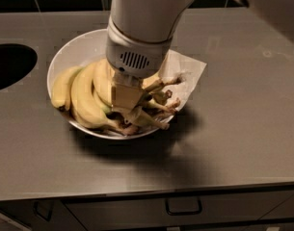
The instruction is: Pick banana from white bowl
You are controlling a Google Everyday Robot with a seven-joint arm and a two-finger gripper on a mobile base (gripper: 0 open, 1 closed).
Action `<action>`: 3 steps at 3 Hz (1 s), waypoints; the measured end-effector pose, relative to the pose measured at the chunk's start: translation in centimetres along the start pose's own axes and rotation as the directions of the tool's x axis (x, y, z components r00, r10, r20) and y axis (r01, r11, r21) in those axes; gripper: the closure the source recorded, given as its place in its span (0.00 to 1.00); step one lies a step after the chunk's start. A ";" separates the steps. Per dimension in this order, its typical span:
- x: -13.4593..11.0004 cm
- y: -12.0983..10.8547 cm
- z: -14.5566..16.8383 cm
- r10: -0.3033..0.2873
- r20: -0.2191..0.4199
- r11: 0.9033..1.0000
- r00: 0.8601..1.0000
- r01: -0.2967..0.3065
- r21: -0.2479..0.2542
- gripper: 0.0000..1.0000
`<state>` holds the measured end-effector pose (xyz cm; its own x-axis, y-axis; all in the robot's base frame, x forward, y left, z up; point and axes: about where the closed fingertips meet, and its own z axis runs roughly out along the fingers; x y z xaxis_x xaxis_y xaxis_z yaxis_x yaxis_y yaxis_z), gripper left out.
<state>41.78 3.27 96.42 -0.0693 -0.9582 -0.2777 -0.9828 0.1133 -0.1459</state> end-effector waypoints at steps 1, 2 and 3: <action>0.2 -0.1 0.3 0.006 -0.006 1.000 1.000 -0.006 0.000 0.57; 0.3 -0.3 0.3 0.011 -0.014 1.000 1.000 -0.011 0.006 0.55; 0.5 -0.5 0.4 0.028 -0.029 0.999 0.999 -0.026 0.040 0.57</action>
Offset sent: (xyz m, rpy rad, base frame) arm 0.0160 -0.0131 -0.0343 -0.0721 0.0131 -0.0635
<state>42.33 2.84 95.99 -0.1012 -0.9618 -0.2544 -0.9730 0.1490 -0.1764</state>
